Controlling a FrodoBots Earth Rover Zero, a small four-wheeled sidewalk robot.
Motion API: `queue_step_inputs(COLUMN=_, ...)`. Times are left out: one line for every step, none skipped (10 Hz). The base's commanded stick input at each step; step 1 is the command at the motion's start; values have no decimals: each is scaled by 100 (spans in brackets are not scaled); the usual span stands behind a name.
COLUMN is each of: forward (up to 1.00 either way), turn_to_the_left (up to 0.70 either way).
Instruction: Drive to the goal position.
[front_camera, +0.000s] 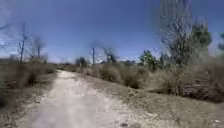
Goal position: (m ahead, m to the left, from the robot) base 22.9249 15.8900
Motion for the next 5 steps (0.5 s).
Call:
queue_step_inputs(forward=70, turn_to_the_left=35)
queue_step_inputs(forward=70, turn_to_the_left=35)
queue_step_inputs(forward=70, turn_to_the_left=35)
queue_step_inputs(forward=70, turn_to_the_left=35)
queue_step_inputs(forward=70, turn_to_the_left=35)
